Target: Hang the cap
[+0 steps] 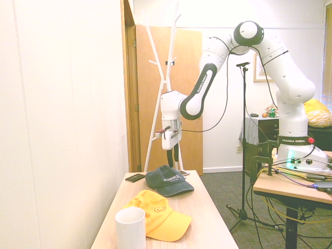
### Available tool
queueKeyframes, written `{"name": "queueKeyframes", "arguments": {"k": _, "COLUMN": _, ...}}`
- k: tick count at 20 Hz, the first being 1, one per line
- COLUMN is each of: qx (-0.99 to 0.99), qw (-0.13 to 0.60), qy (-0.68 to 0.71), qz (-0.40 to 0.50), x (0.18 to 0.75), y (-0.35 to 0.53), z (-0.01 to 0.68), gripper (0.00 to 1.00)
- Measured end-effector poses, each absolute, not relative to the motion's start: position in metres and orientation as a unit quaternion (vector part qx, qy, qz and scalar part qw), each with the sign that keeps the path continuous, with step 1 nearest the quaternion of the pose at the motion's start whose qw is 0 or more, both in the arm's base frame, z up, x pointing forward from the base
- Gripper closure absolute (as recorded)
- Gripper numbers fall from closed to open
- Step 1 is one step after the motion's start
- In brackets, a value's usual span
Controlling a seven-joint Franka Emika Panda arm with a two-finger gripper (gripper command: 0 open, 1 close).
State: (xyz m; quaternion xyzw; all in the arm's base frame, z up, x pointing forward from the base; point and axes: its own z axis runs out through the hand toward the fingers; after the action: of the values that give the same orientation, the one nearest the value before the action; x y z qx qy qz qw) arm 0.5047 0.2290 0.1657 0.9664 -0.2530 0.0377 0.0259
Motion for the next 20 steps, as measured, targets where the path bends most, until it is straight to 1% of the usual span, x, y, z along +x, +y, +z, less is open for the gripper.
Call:
{"name": "queueKeyframes", "arguments": {"k": 5, "qx": 0.972, "qw": 0.031, "qy": -0.22, "qz": 0.072, "x": 0.509, "y": 0.228, "z": 0.145, "gripper": 0.0}}
{"name": "queueKeyframes", "arguments": {"k": 6, "qx": 0.972, "qw": 0.031, "qy": -0.219, "qz": 0.076, "x": 0.511, "y": 0.229, "z": 0.146, "gripper": 1.0}}
{"name": "queueKeyframes", "arguments": {"k": 20, "qx": 0.972, "qw": 0.036, "qy": -0.217, "qz": 0.086, "x": 0.514, "y": 0.225, "z": 0.145, "gripper": 1.0}}
